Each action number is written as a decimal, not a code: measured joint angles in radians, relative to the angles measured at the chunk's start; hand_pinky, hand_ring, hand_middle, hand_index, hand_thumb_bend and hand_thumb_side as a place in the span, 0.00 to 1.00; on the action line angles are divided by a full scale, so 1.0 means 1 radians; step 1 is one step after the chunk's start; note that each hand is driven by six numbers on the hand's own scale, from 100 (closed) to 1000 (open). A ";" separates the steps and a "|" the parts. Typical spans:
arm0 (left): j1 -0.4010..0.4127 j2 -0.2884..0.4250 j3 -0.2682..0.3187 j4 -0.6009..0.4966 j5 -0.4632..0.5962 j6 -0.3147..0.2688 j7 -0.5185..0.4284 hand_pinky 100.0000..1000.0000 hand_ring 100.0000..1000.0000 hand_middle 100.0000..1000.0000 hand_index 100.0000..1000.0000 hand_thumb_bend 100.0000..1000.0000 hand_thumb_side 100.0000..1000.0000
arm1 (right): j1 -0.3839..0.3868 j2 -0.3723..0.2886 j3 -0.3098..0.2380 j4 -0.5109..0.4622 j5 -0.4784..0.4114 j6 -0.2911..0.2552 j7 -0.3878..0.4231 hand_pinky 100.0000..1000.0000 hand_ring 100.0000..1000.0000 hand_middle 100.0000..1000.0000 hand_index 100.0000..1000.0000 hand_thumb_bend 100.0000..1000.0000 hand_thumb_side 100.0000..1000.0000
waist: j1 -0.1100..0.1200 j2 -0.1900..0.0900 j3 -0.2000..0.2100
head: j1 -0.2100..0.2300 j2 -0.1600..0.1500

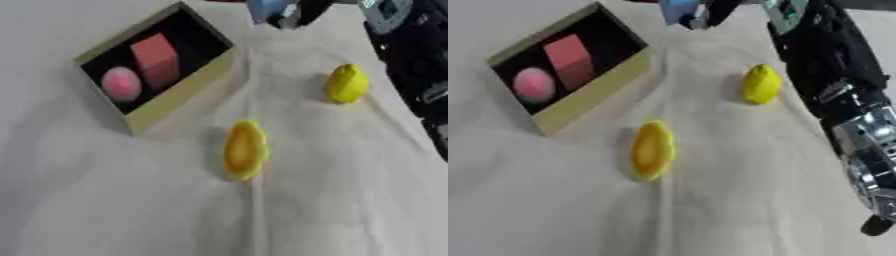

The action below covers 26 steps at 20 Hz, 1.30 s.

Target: Pick up objects on the table and place them in the box.

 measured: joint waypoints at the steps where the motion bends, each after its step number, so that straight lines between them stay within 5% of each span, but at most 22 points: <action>1: 0.000 0.000 0.000 0.000 0.000 0.000 0.000 0.65 0.75 0.60 0.77 0.47 0.49 | -0.004 0.006 0.006 -0.006 -0.008 0.001 0.003 0.79 0.70 0.42 0.59 0.00 0.07 | 0.000 -0.002 0.000 | -0.001 0.000; 13: -0.019 -0.011 -0.007 0.000 0.011 -0.009 -0.010 0.65 0.75 0.61 0.78 0.48 0.48 | -0.023 0.133 0.060 -0.013 -0.028 0.023 0.021 0.77 0.67 0.42 0.58 0.00 0.17 | -0.009 -0.006 0.032 | -0.019 0.000; 26: -0.056 -0.027 -0.013 0.000 0.025 -0.021 -0.022 0.65 0.75 0.61 0.78 0.48 0.47 | -0.030 0.213 0.052 0.036 0.037 0.040 0.002 0.77 0.67 0.42 0.58 0.00 0.18 | -0.038 -0.001 0.084 | -0.042 -0.005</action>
